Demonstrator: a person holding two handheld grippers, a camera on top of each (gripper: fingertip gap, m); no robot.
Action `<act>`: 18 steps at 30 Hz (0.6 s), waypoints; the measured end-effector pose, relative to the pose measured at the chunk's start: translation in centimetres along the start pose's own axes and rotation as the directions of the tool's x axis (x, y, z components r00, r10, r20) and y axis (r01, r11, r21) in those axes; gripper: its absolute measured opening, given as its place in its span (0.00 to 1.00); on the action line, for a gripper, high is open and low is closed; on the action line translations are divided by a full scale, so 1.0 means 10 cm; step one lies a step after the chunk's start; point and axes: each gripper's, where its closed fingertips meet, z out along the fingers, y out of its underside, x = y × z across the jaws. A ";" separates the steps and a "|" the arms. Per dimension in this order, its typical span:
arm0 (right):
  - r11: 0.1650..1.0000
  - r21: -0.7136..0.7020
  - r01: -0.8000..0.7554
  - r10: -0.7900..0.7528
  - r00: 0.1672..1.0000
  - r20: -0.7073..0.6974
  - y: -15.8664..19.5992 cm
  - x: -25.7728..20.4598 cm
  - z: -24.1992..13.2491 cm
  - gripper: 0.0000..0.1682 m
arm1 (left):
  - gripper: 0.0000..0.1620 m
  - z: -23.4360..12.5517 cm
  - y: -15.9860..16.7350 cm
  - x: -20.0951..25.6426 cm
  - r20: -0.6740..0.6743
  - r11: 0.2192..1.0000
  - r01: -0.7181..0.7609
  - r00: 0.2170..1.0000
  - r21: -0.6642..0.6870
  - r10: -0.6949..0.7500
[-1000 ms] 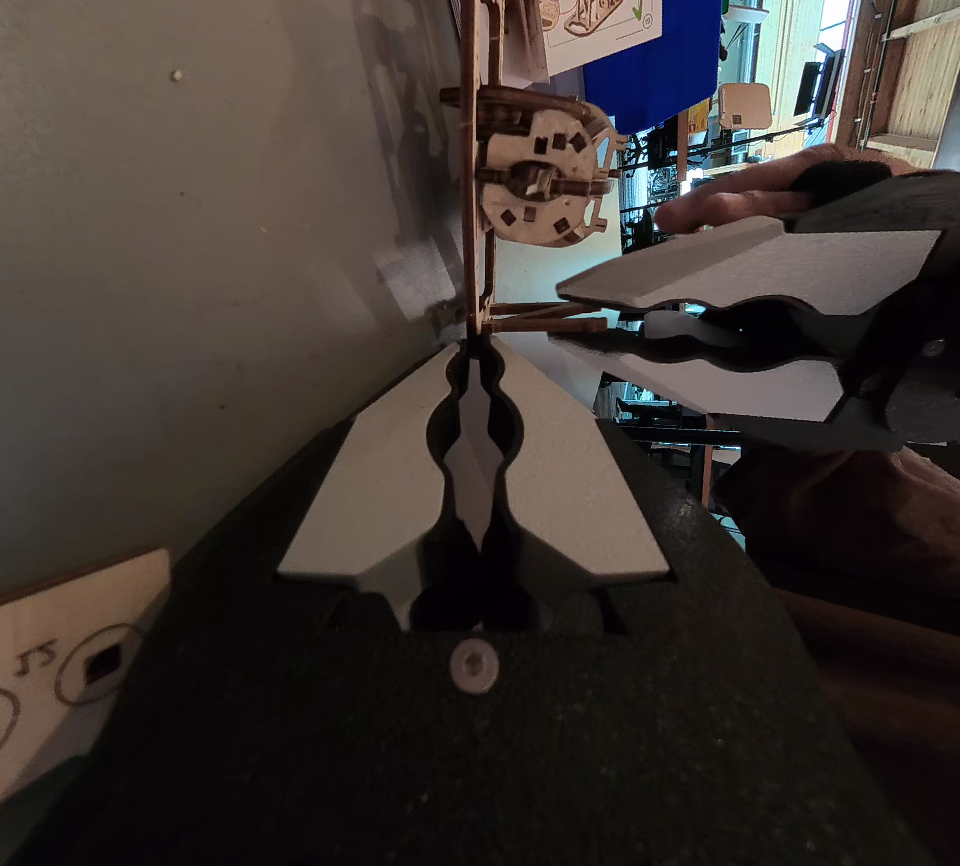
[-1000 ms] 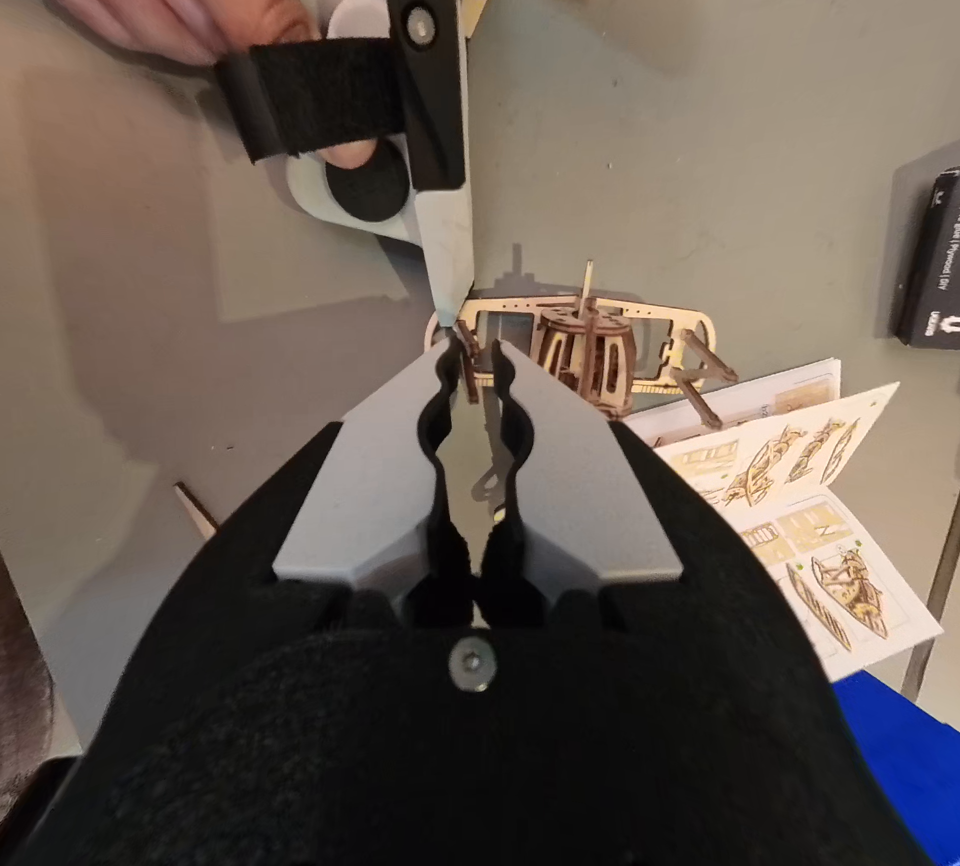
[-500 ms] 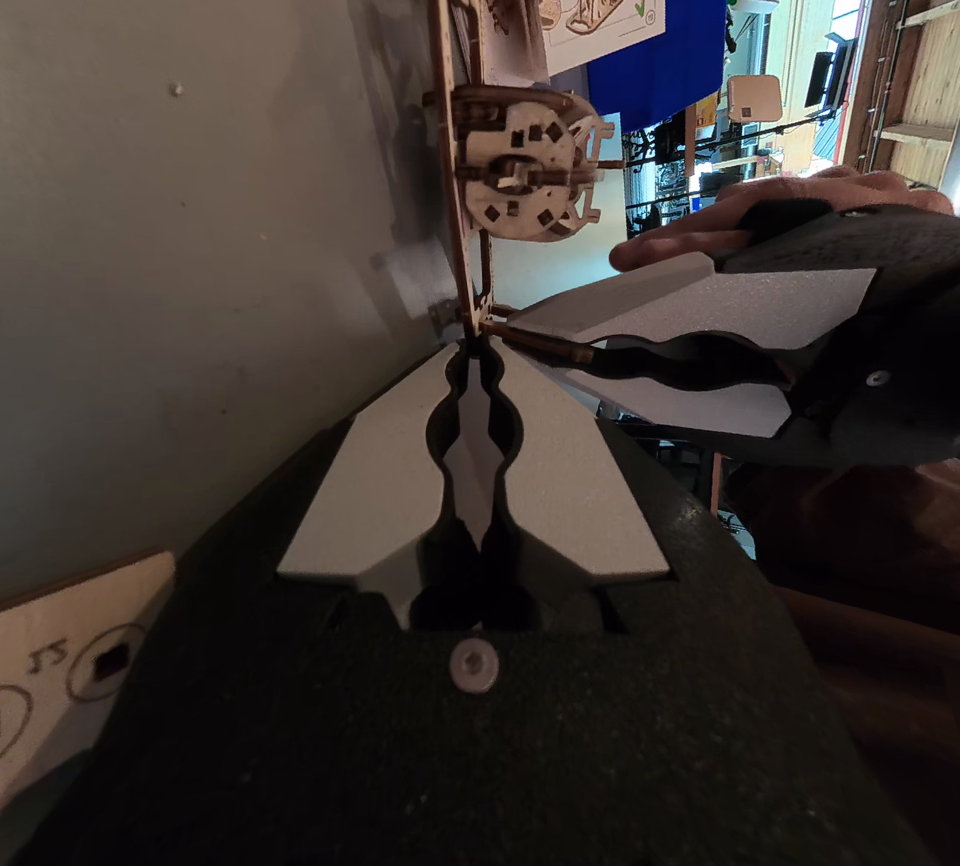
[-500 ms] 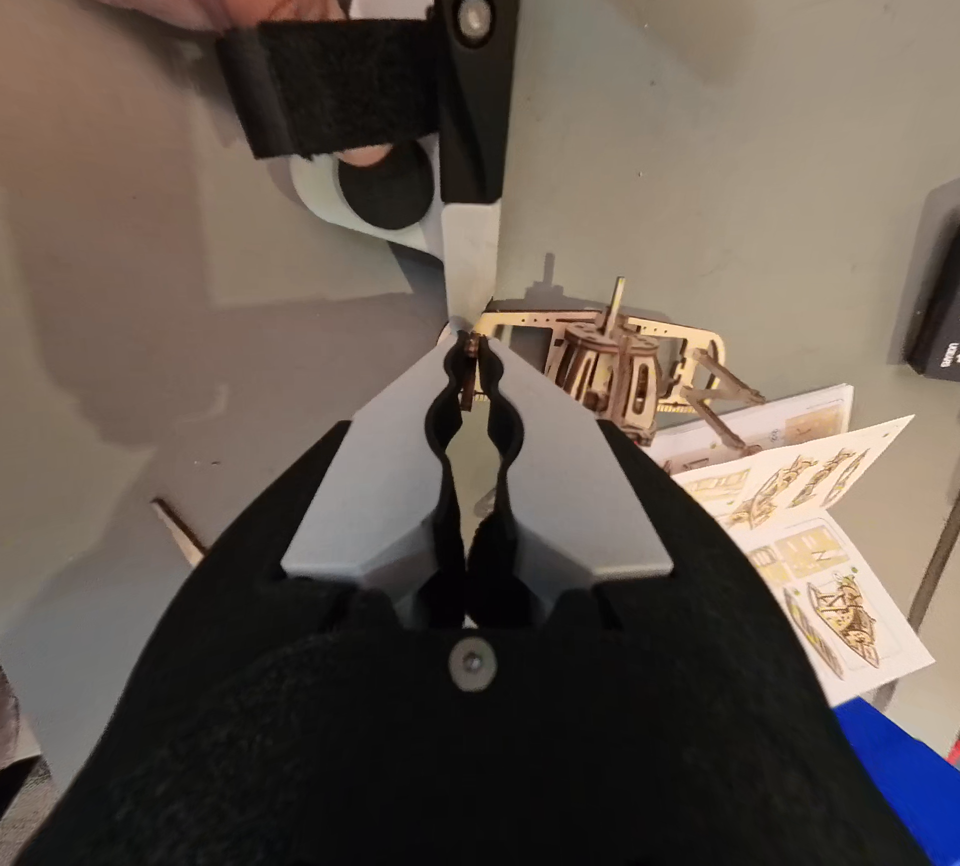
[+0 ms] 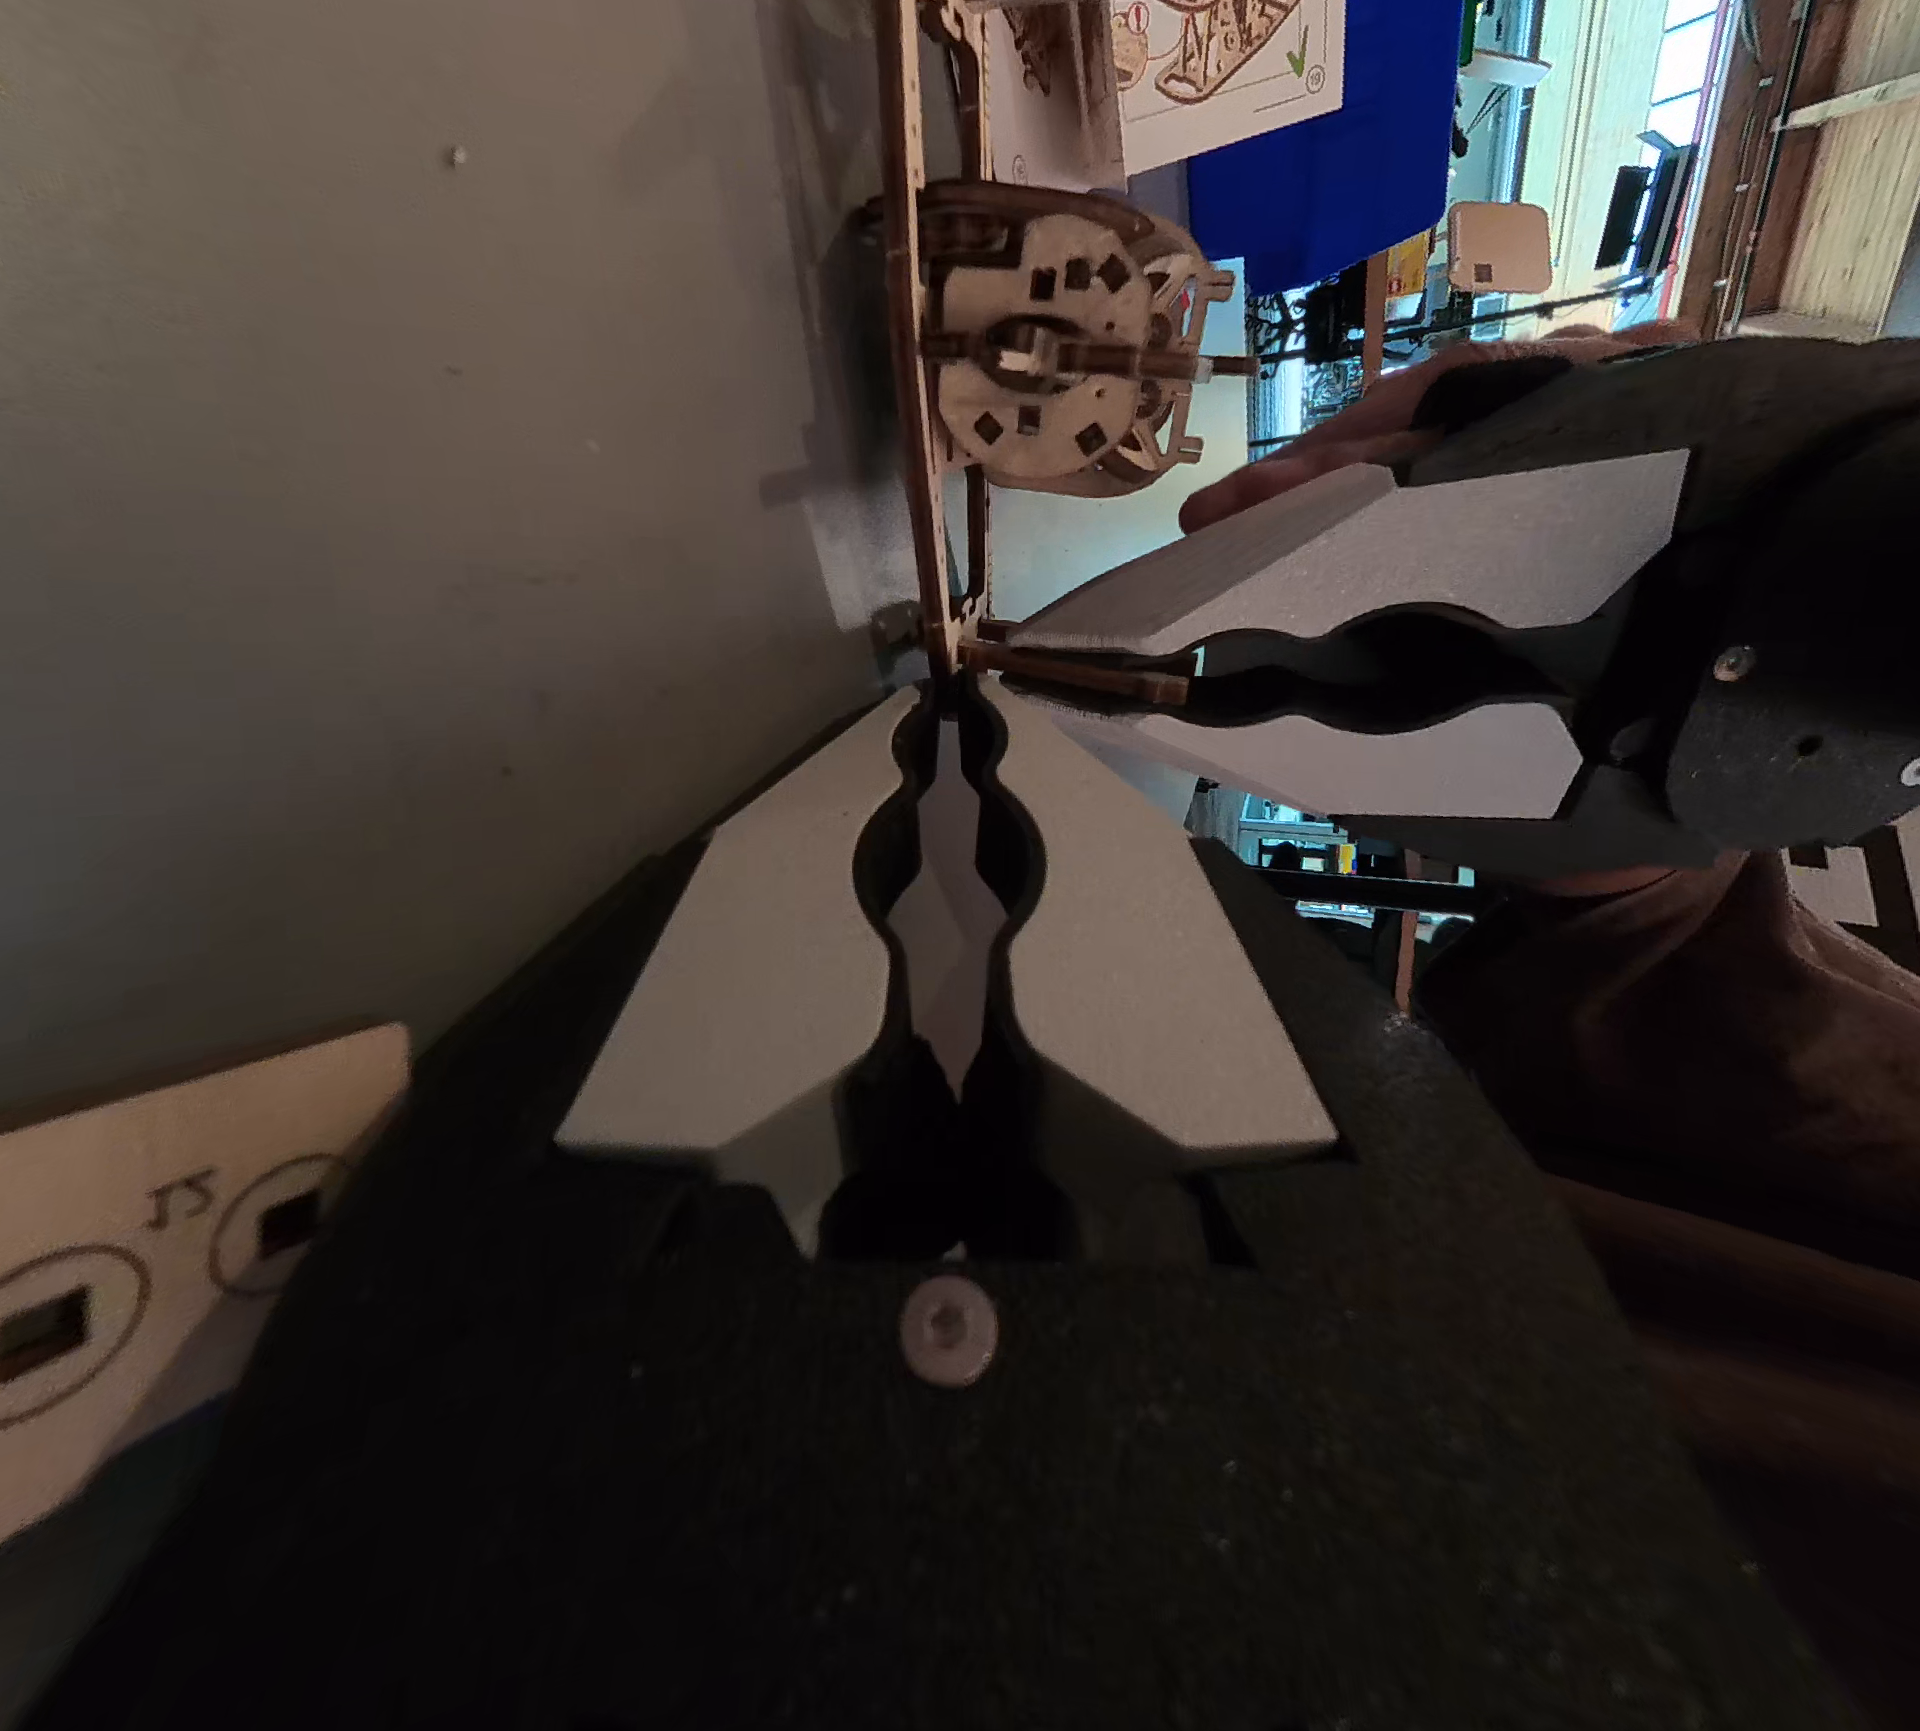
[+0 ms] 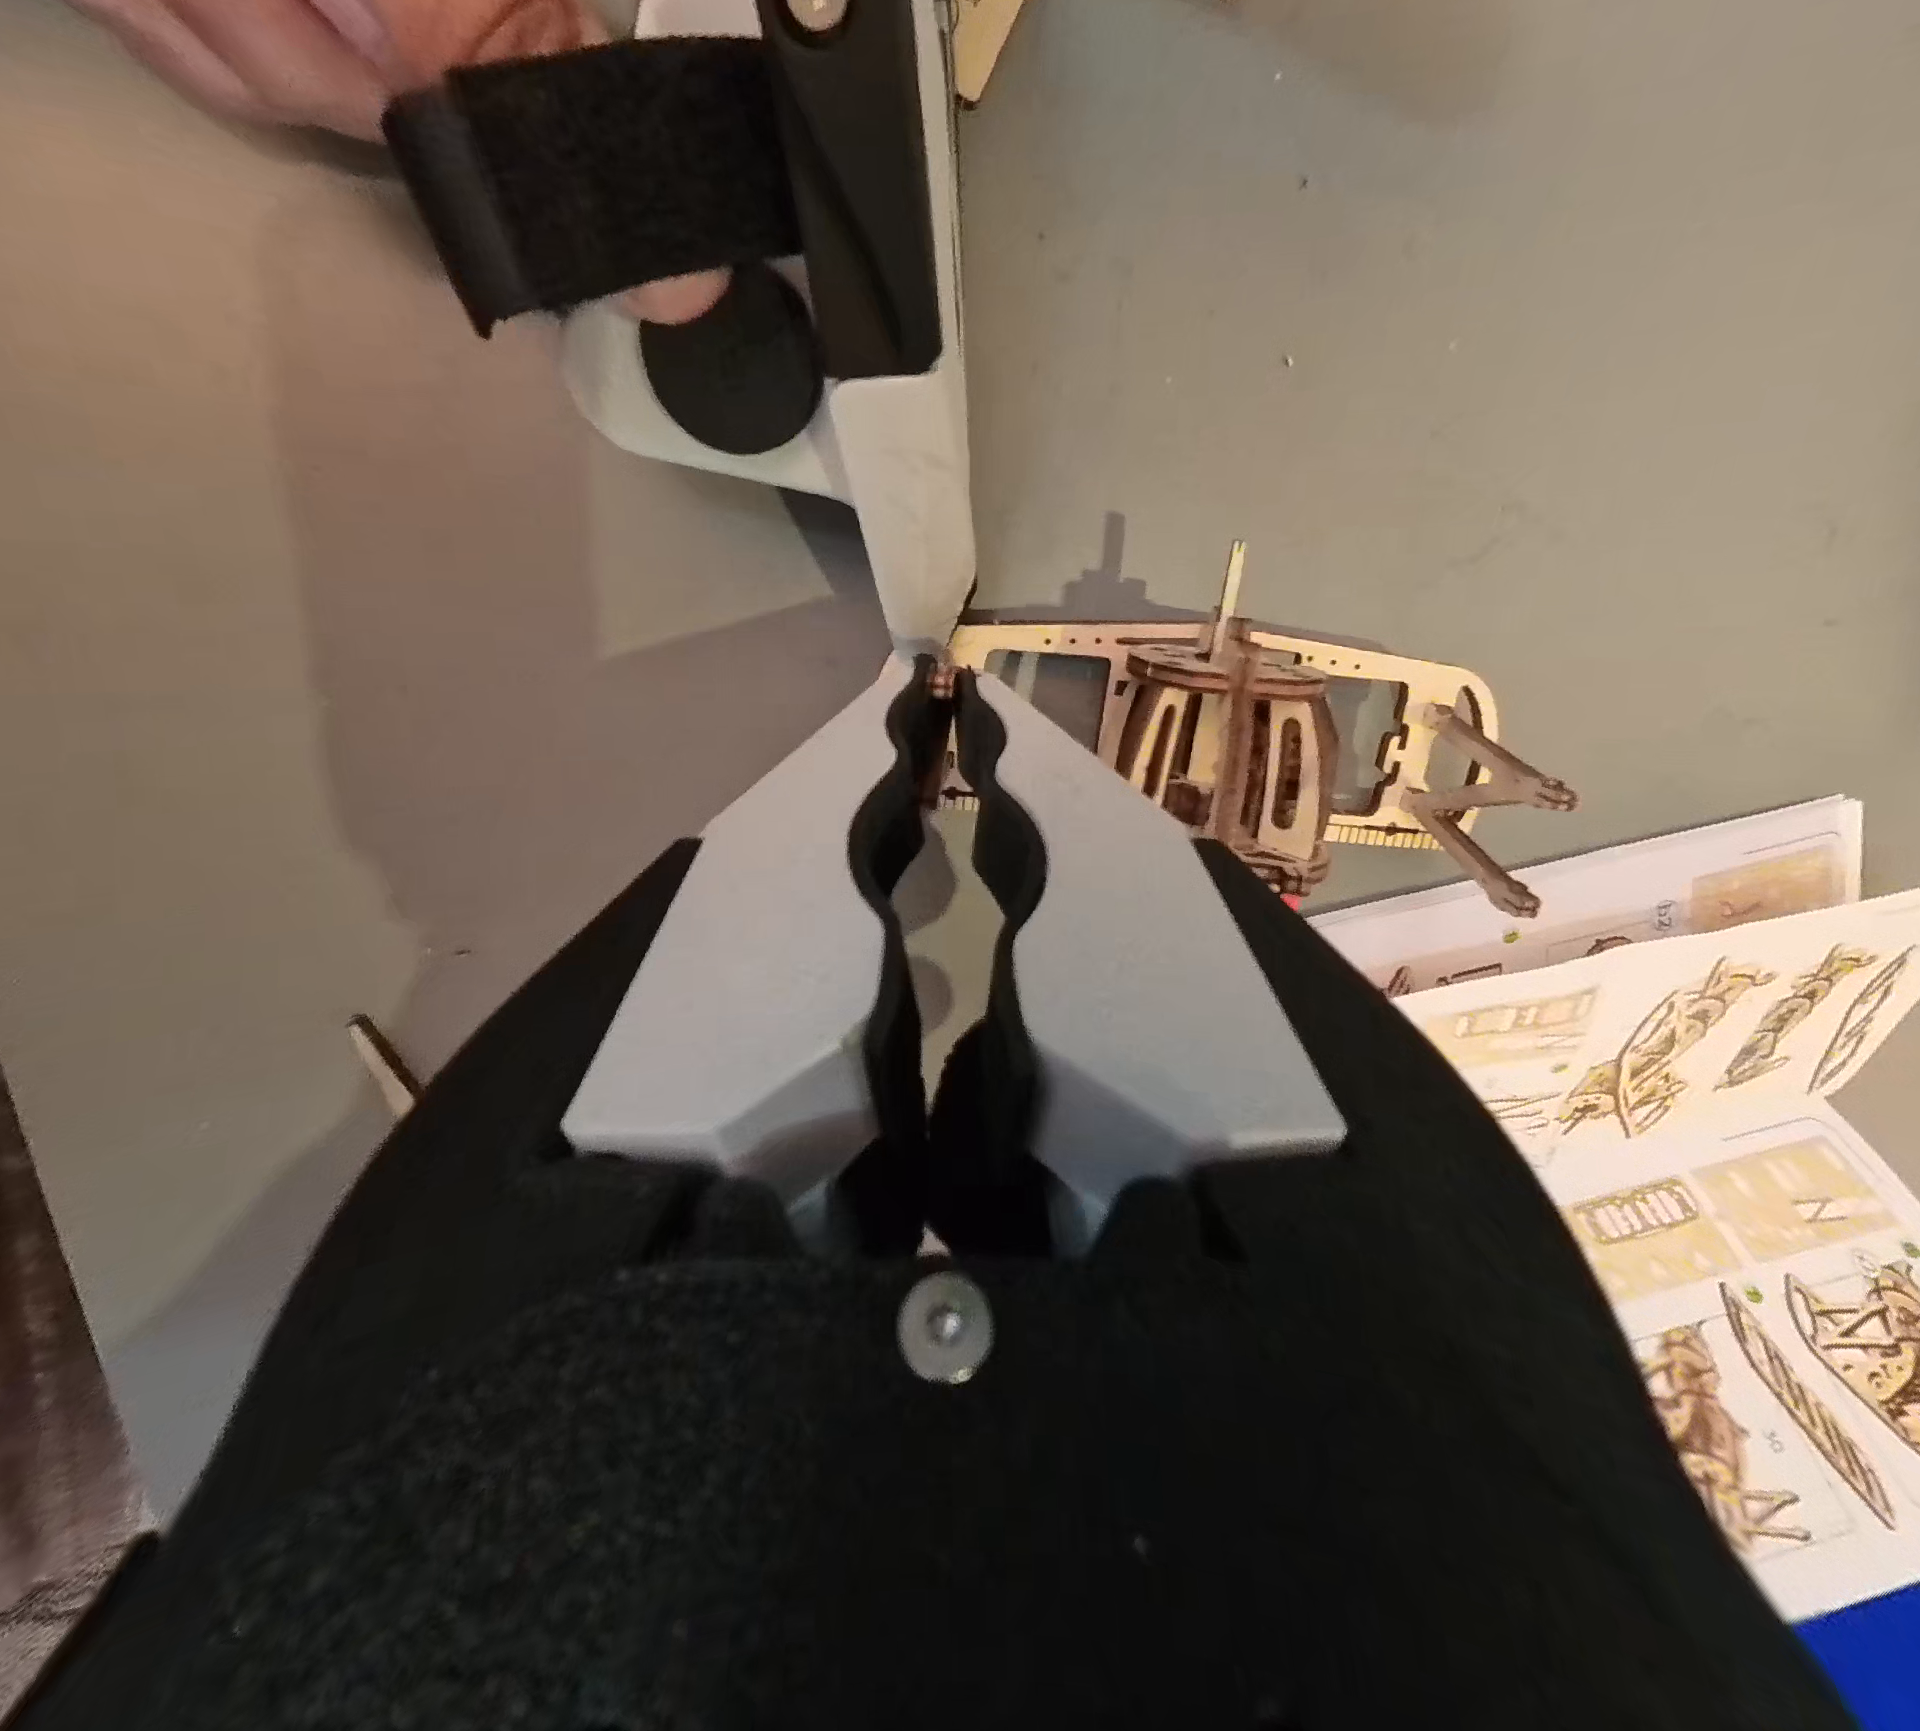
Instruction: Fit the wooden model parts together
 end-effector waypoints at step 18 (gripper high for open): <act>0.987 0.119 -0.112 0.104 0.992 0.070 -0.06 -0.01 0.03 0.01 | 0.00 -0.44 -0.18 -0.02 -0.152 0.979 0.147 0.980 0.141 -0.125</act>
